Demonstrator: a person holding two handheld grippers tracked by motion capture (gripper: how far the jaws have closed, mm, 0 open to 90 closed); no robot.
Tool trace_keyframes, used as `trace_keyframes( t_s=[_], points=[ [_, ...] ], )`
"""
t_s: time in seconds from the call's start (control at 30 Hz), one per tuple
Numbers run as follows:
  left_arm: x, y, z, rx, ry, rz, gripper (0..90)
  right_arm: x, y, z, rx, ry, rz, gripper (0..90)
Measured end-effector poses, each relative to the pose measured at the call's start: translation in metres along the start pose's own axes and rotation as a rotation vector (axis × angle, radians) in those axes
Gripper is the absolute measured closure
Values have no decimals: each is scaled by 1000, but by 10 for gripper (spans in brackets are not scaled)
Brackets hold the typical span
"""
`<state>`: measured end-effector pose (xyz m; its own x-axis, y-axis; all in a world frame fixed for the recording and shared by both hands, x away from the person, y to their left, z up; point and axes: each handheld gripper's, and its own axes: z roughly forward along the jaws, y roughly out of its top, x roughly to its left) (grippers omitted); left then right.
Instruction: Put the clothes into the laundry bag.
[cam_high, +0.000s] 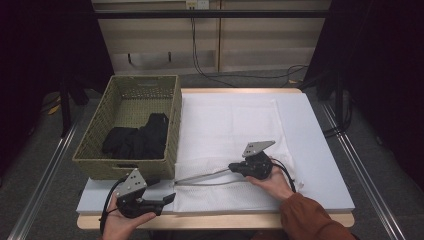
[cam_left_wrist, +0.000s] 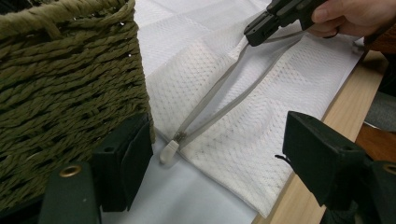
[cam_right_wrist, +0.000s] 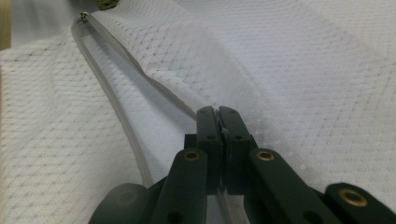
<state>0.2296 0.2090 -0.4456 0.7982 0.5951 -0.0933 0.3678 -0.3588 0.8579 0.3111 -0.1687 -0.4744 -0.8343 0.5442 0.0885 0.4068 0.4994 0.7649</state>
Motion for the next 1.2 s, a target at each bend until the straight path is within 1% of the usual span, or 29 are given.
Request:
trace_keyframes(
  t_s=[0.03,0.1,0.13,0.2,0.23,0.27,0.3,0.33,0.37,0.4,0.47,0.5,0.53,0.57,0.63,0.67,0.7,0.77,0.8,0.87,0.93,1.0,1.1,1.2],
  points=[
    [0,0,0,2,6,-1,239,0,0,1,6,-6,4,870],
    [0,0,0,-1,4,-6,238,-1,-1,3,15,-5,7,861],
    [-1,0,-1,0,4,-5,239,-1,-2,4,23,-19,1,849],
    [0,0,-1,-2,0,-2,238,-2,-3,7,34,-37,-9,785],
    [0,0,-1,2,4,-2,238,-3,-3,7,34,-51,-7,770],
    [0,0,-1,2,5,-2,239,-5,-4,8,34,-58,11,763],
    [-1,0,0,0,5,-5,239,-6,-4,9,32,-50,10,742],
    [0,0,0,3,3,0,239,-7,-4,9,24,-48,4,718],
    [-1,1,0,4,2,1,239,-8,-4,10,31,-56,18,688],
    [-1,0,1,5,-2,2,239,-8,-5,11,28,-58,18,659],
    [-1,0,0,7,-2,4,239,-8,-4,11,24,-54,15,594],
    [-1,0,0,10,5,3,239,-8,-4,11,24,-62,16,546],
    [0,0,0,1,-5,-1,239,-8,-5,11,23,-59,18,519],
    [0,0,0,3,-3,-3,238,-8,-5,12,24,-53,17,489],
    [0,0,0,6,-7,-2,238,-7,-6,13,26,-50,-9,440],
    [-1,0,0,11,-3,1,237,-7,-6,14,29,-43,-17,415],
    [-1,0,0,9,-4,-2,237,-5,-5,14,35,-48,-22,406],
    [0,0,1,7,-6,-2,237,-4,-5,15,44,-56,-38,411],
    [0,0,0,13,-2,3,237,-4,-4,15,48,-58,-27,428],
    [-1,0,0,10,-1,-4,237,-4,-1,16,65,-63,-31,443],
    [-1,0,0,11,-3,0,237,-5,0,15,73,-72,-23,481],
    [0,0,0,11,-1,-3,237,-7,0,14,73,-86,-15,557],
    [0,0,0,10,-5,-1,236,-11,0,13,73,-89,1,671],
    [0,0,0,7,-9,-6,234,-14,0,13,67,-101,18,736]
  ],
)
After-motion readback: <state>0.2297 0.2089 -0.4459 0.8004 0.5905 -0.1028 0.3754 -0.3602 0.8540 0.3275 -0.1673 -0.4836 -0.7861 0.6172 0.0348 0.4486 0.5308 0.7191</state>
